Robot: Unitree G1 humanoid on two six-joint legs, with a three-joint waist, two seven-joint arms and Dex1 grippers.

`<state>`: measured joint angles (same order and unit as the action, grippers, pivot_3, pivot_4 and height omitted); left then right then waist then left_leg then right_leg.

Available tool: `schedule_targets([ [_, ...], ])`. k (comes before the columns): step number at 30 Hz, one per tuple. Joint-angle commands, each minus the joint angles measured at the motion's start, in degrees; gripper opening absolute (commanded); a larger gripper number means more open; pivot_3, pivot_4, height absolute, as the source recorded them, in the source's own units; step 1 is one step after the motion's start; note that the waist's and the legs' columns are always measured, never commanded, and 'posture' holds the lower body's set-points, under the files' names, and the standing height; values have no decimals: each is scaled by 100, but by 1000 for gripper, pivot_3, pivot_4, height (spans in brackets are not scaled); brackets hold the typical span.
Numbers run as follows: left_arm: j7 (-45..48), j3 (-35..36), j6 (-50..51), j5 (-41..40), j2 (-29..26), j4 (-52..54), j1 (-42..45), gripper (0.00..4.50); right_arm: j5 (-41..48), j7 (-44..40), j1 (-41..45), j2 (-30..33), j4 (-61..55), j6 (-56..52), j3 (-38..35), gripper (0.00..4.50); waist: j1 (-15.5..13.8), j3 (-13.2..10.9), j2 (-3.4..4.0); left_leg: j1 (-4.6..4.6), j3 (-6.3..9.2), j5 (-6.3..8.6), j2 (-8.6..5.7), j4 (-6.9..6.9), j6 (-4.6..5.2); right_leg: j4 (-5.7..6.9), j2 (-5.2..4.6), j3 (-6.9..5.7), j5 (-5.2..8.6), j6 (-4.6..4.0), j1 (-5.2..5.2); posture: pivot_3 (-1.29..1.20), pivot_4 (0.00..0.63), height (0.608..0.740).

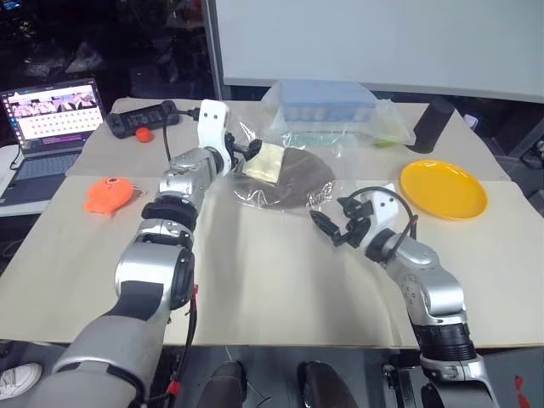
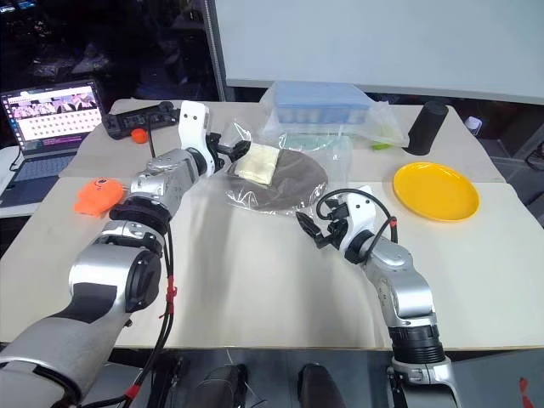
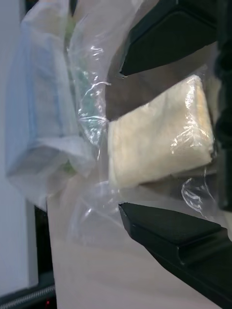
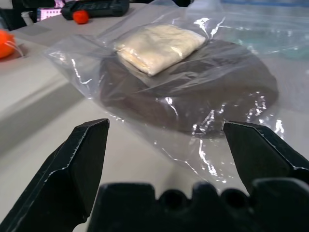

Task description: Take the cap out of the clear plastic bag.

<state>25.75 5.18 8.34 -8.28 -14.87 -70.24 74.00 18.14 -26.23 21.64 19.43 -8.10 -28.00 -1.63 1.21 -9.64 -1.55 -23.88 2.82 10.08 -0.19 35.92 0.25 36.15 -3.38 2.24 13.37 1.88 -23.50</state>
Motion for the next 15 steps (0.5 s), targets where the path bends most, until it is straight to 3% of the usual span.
schedule_targets([
  [1, -61, -14, -212, 299, 78, -488, 204, 4488, 23, 148, 70, -16, -384, -22, -113, 4500, -5, 0, 0, 0, 0, 0, 0, 0, 0, 1, 0, 0, 0, 1, -1, 0, 150, 740],
  [14, -374, 72, -342, 907, 495, -768, -48, 4488, -11, 553, 89, 121, -792, -261, -295, 4500, -28, -2, -4, -48, 0, -1, -3, 18, -1, 28, -1, 4, -11, -14, -54, 0, 150, 740],
  [15, -410, 90, -352, 929, 502, -769, -54, 4231, -6, 571, 82, 129, -813, -277, -303, 4500, -29, -3, -4, -54, -1, -1, -5, 23, -1, 48, -2, 7, -11, -15, -65, 0, 150, 740],
])
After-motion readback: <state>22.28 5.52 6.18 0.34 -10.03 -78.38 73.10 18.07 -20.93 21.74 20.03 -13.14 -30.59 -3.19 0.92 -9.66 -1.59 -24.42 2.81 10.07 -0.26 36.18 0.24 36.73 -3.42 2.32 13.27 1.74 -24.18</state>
